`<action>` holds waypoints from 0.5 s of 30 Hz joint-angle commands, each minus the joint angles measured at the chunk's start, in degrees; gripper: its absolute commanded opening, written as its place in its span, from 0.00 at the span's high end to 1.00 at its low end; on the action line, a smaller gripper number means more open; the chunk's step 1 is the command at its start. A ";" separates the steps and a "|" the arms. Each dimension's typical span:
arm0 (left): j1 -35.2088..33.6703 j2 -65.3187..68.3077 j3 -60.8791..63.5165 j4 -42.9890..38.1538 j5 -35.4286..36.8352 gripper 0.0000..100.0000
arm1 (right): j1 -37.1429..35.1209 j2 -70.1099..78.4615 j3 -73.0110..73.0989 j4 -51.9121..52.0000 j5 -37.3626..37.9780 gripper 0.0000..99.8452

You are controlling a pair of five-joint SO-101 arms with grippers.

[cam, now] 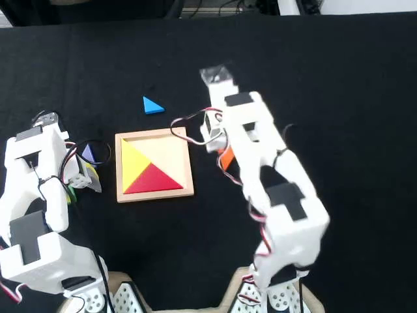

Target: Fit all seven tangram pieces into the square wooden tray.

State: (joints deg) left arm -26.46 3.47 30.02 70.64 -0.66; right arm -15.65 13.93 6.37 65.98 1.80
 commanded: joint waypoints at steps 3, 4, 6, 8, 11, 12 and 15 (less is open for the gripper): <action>-0.40 -0.35 -0.13 -0.09 0.53 0.76 | -3.69 -7.96 8.40 -7.74 0.79 0.79; -0.40 -0.35 -0.13 -0.09 0.53 0.76 | -4.40 -7.96 9.10 -8.62 1.76 0.79; -0.40 -0.35 -0.13 -0.09 0.53 0.76 | -4.84 -7.34 9.01 -8.62 2.02 0.79; -0.40 -0.35 -0.13 -0.09 0.53 0.76 | -4.84 -6.02 8.57 -8.70 1.67 0.79; -0.40 -0.35 -0.13 -0.09 0.53 0.76 | -4.75 -2.59 6.99 -8.62 1.85 0.79; -0.40 -0.35 -0.13 -0.09 0.53 0.76 | -4.75 -1.19 6.37 -8.62 1.93 0.79; -0.40 -0.35 -0.04 -0.09 0.53 0.76 | -3.60 2.24 4.09 -8.53 2.02 0.79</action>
State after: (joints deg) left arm -26.46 3.47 30.02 70.64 -0.66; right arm -19.60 15.16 15.34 58.15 3.21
